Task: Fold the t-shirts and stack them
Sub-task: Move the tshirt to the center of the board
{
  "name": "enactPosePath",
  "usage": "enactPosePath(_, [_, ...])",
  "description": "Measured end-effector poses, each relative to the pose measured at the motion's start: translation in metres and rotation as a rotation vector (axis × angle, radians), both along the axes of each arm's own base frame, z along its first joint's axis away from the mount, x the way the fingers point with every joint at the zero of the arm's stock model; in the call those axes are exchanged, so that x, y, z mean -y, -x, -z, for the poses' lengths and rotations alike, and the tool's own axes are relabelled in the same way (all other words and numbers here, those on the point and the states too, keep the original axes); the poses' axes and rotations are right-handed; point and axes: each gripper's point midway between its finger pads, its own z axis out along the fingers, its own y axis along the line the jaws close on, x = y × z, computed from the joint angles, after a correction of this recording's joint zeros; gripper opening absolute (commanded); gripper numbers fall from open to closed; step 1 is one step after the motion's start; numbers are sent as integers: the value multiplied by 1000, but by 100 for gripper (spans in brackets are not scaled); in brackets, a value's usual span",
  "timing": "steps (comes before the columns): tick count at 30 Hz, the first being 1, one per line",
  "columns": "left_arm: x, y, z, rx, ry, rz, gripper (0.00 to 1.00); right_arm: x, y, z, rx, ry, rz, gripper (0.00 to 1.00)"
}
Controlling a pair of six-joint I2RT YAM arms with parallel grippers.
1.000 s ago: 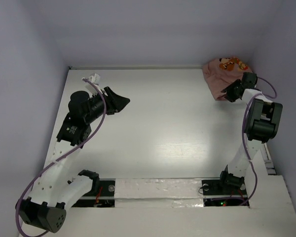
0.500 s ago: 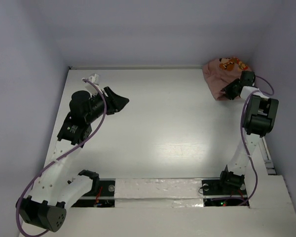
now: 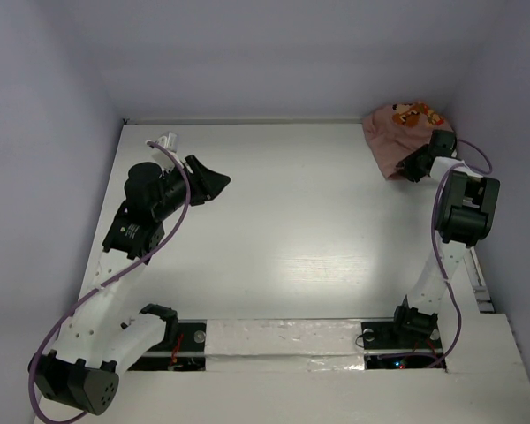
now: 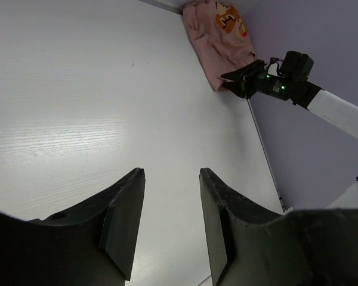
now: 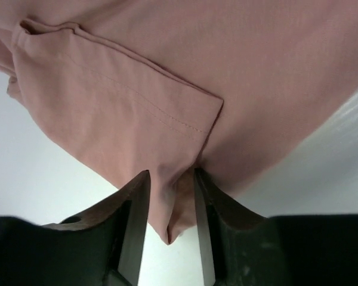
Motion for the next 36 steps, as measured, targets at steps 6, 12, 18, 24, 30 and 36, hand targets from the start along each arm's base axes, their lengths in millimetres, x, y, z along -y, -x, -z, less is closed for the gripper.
enactPosePath(6, [0,0,0,0,0,-2,39,0,-1,-1,2,1,-3,21])
enactPosePath(12, [0,-1,1,-1,0,-2,38,2,-2,-2,8,32,-25,0])
enactPosePath(18, [1,-7,8,-19,-16,-5,36,-6,-5,-43,78,127,-110,0])
enactPosePath(24, [-9,-28,4,-33,-67,-89,34,-104,-27,-273,545,241,-346,0])
enactPosePath(30, [-19,-38,-17,9,-65,-161,34,-200,74,-567,1242,256,-584,0])
enactPosePath(36, [-28,-42,-20,7,-71,-219,42,-225,210,-691,1671,251,-757,0])
